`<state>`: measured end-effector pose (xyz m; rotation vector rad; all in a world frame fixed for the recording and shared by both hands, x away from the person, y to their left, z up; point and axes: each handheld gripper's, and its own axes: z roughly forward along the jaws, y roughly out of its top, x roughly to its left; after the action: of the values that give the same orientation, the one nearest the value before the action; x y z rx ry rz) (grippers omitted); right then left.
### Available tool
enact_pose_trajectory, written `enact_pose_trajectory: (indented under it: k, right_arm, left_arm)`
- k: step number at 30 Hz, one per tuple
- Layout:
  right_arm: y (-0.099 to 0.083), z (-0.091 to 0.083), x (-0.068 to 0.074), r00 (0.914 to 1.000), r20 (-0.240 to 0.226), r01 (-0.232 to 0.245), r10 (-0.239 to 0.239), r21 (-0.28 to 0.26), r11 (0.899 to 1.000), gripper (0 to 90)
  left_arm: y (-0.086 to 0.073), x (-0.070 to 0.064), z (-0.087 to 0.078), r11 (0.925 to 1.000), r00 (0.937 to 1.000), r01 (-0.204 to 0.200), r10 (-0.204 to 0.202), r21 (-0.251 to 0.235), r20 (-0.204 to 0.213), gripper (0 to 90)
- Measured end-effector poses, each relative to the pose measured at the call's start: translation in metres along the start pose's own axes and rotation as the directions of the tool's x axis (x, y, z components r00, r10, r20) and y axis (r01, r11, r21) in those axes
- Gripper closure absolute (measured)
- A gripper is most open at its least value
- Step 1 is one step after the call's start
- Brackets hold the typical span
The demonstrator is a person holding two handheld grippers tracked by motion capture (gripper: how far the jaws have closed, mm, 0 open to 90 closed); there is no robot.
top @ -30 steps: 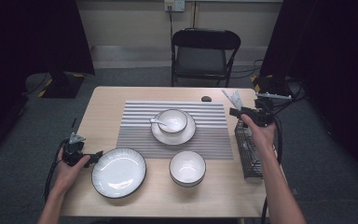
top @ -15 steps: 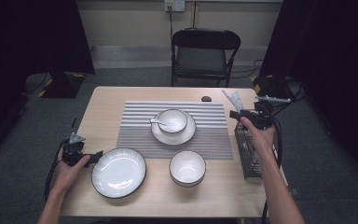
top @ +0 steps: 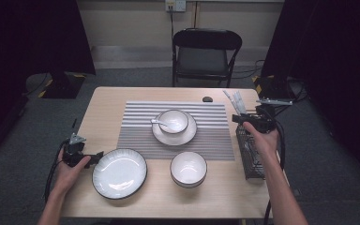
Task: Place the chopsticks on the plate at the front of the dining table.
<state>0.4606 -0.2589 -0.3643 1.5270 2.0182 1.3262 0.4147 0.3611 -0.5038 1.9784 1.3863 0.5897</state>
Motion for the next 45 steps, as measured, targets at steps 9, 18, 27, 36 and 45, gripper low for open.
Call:
enact_pose_trajectory:
  k: [9,18,27,36,45]
  right_arm:
    - [0.0009,-0.0041,0.0006,1.0000,-0.004,0.000,0.000,0.011,1.000,63.6]
    - [-0.0011,-0.0018,-0.0013,0.9995,0.031,-0.005,0.004,0.033,0.999,67.4]
    - [-0.0004,-0.0023,0.0005,0.9995,0.028,0.009,-0.009,0.021,1.000,68.6]
    - [0.0029,-0.0044,0.0009,0.9995,0.025,0.019,-0.018,-0.022,1.000,69.8]
    - [0.0076,-0.0058,0.0060,0.9991,-0.029,0.030,-0.031,-0.058,0.998,71.4]
  left_arm:
    - [-0.0001,-0.0004,-0.0002,1.0000,1.0000,0.003,-0.003,0.000,-0.002,3.7]
    - [-0.0003,-0.0004,-0.0002,1.0000,1.0000,0.003,-0.003,-0.002,-0.002,3.8]
    - [-0.0003,-0.0005,-0.0002,1.0000,1.0000,0.004,-0.004,-0.002,-0.002,3.8]
    - [-0.0003,-0.0005,-0.0002,1.0000,1.0000,0.004,-0.004,-0.002,-0.001,3.8]
    - [-0.0003,-0.0005,-0.0002,1.0000,1.0000,0.004,-0.004,-0.002,-0.003,3.8]
